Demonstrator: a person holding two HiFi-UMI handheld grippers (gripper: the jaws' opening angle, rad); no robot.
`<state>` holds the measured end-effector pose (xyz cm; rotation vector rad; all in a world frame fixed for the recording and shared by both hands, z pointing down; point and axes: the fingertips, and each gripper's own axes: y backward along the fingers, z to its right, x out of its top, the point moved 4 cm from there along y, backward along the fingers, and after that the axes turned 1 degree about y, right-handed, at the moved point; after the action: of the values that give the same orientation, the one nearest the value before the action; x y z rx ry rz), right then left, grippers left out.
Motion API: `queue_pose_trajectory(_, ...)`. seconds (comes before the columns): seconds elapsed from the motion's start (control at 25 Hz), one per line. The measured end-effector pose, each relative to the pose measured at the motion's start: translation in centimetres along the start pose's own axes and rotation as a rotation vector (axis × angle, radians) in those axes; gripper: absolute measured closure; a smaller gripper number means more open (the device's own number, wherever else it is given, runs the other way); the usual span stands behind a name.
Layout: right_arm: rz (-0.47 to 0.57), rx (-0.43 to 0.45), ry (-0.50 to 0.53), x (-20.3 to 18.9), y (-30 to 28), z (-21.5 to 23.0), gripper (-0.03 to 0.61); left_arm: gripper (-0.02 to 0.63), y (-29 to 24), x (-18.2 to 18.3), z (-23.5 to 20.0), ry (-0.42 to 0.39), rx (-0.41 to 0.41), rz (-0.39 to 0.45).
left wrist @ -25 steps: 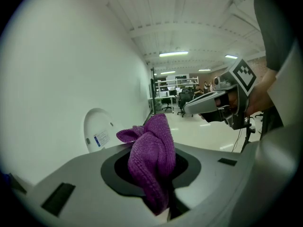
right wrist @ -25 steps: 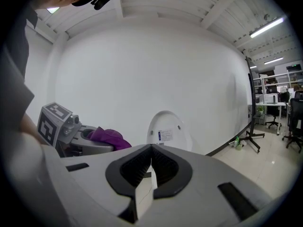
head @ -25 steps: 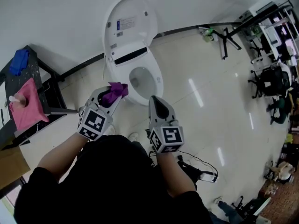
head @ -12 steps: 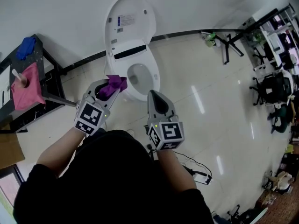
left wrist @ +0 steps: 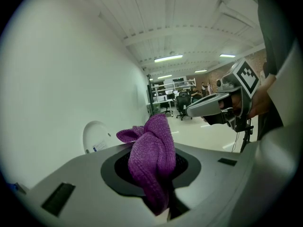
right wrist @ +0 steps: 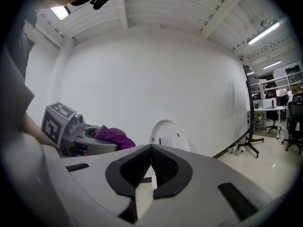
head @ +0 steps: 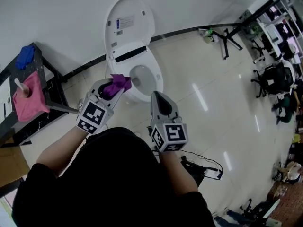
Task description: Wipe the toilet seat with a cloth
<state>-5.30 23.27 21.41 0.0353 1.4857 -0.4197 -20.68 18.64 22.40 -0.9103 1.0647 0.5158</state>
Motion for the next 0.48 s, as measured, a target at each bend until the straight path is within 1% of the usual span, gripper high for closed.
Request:
queue_pose_trajectory(0.2,-0.001,-0.019,0.006,0.41,0.14,-0.36,0.565,0.520,0.32,0.10,-0.14,-0.004,-0.012,0.009)
queue_pose_trajectory(0.48,-0.006,-0.013,0.024,0.64,0.26,-0.91,0.565,0.520,0.68,0.26,-0.01,-0.005,-0.010,0.021)
